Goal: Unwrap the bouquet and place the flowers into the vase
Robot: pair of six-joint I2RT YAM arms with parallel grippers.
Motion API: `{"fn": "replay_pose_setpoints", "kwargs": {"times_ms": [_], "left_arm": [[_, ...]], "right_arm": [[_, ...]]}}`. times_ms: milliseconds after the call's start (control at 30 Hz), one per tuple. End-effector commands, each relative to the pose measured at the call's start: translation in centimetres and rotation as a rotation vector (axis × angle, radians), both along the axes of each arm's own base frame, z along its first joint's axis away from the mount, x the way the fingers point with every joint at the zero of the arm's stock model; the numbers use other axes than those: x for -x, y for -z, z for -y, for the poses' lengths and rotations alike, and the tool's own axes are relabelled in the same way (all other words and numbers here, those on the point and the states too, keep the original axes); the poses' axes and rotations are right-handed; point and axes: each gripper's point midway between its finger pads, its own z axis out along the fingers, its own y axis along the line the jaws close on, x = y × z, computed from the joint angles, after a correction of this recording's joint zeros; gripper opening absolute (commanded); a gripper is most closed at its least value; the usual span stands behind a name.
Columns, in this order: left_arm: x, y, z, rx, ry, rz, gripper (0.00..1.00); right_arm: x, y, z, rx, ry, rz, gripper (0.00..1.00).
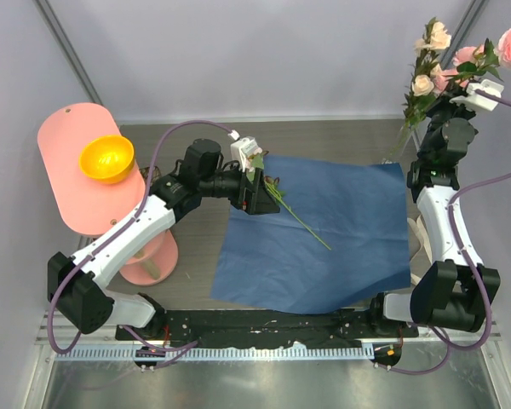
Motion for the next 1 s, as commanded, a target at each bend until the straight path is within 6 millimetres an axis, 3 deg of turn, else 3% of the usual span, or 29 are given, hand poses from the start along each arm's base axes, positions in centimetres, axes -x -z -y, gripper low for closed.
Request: {"fn": "replay_pose_setpoints", "kwargs": {"times_ms": [0,967], "left_arm": [[-0.5,-1.4,0.2,0.020,0.005,0.051,0.85],[-0.6,-1.0,0.2,0.012,0.004,0.050,0.85]], "right_arm": [[0.3,-1.5,-0.2,0.013,-0.004,0.064,0.01],[-2.6,5.4,0.3,0.031,-0.006,-0.090,0.01]]}}
